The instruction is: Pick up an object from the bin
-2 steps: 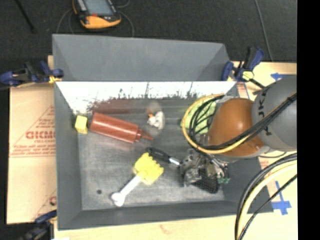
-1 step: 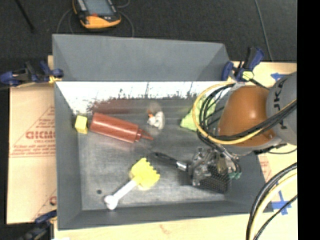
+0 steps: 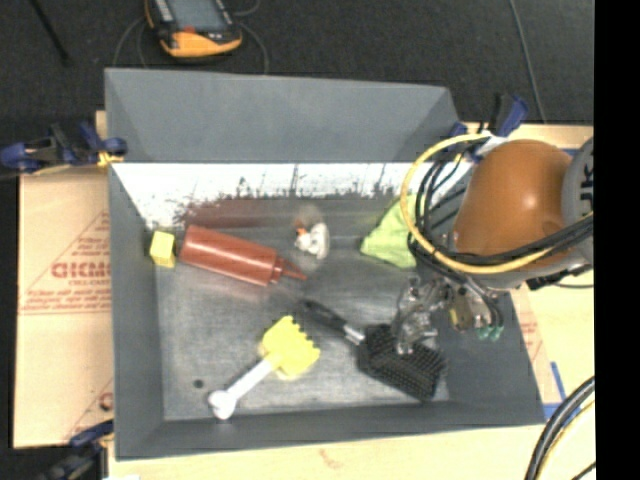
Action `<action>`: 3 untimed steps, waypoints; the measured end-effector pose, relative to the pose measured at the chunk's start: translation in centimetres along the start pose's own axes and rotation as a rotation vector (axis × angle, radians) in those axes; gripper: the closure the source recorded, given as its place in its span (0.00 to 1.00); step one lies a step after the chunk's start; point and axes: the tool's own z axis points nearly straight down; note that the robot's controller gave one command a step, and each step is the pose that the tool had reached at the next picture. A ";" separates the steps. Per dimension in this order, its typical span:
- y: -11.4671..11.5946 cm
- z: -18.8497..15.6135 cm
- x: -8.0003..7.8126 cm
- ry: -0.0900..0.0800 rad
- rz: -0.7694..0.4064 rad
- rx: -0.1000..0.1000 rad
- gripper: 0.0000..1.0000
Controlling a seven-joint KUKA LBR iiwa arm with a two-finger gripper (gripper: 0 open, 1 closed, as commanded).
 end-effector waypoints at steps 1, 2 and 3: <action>0.1 -3.7 1.4 -0.007 -0.104 0.001 1.00; -1.9 -0.1 2.8 -0.005 -0.282 0.001 0.00; -1.9 -0.1 2.8 -0.006 -0.282 0.001 0.00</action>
Offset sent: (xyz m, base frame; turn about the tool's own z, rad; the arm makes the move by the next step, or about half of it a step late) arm -0.0277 -0.0200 0.0011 -0.2837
